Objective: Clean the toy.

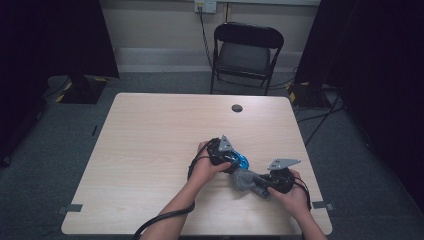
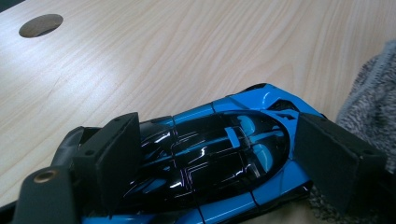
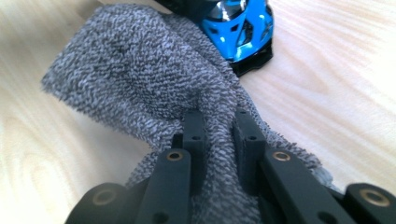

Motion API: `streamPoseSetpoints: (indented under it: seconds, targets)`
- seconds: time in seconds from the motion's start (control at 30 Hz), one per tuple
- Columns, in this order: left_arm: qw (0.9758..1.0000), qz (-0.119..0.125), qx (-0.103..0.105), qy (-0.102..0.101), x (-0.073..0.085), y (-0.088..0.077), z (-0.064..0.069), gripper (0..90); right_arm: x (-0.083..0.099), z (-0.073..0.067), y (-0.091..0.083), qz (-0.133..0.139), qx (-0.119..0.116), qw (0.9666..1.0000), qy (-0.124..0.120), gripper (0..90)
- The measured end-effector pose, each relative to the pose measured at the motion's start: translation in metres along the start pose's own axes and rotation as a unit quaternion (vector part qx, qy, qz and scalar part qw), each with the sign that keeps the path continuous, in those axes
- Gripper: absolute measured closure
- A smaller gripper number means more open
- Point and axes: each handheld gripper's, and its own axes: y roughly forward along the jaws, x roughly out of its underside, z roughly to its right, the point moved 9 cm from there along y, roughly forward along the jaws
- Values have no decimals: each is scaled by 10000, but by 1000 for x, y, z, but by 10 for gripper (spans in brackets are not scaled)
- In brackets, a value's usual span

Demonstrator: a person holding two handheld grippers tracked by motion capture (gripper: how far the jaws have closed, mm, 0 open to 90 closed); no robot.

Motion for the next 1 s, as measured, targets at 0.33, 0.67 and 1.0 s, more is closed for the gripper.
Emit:
streamPoseSetpoints:
  seconds: [0.33, 0.67, 1.0]
  targets:
    - [10000, 56, 12, 7, 0, 0, 0, 154, -4, 25, -3, -192, 236, 9994, 161, 782]
    - [10000, 55, 8, -8, 0, 0, 0, 154, -5, 49, -5, -257, 548, 9976, 323, 782]
    - [10000, 58, 7, -4, 0, 0, 0, 154, -9, 60, -4, -341, 809, 9956, 334, 781]
